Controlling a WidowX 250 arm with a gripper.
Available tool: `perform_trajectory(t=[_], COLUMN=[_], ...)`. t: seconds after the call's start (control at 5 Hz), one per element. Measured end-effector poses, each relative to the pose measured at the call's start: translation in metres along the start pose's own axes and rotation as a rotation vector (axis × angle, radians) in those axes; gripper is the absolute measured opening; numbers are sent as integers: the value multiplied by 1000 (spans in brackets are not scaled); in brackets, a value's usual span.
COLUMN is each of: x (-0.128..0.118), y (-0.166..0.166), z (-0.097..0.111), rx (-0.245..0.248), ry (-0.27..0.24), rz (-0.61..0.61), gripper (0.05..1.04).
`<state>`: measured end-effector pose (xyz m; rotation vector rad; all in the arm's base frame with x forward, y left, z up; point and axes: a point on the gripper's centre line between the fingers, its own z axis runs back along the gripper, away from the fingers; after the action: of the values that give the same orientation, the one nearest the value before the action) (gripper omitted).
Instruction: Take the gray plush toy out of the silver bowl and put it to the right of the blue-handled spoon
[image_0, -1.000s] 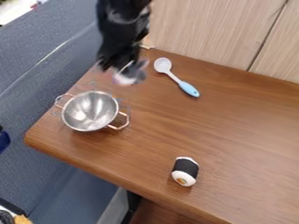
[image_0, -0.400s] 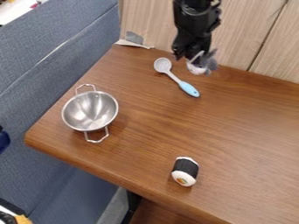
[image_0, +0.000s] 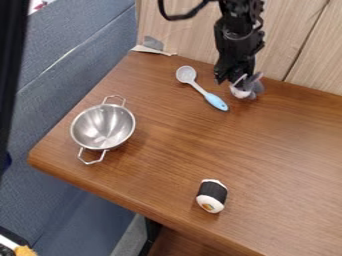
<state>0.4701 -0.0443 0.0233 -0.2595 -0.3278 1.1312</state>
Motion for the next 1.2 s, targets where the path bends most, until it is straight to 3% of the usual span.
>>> perform_trajectory(t=[0.2, 0.6, 0.8, 1.0, 1.2], x=[1, -8, -9, -7, 6], y=[2, 10, 13, 11, 5], z=[-12, -12, -12, -2, 28], rx=[4, 31, 46, 38, 23], ry=[-10, 9, 17, 2, -69], rz=[-51, -63, -55, -48, -42], gripper=[254, 837, 1016, 1009, 1004])
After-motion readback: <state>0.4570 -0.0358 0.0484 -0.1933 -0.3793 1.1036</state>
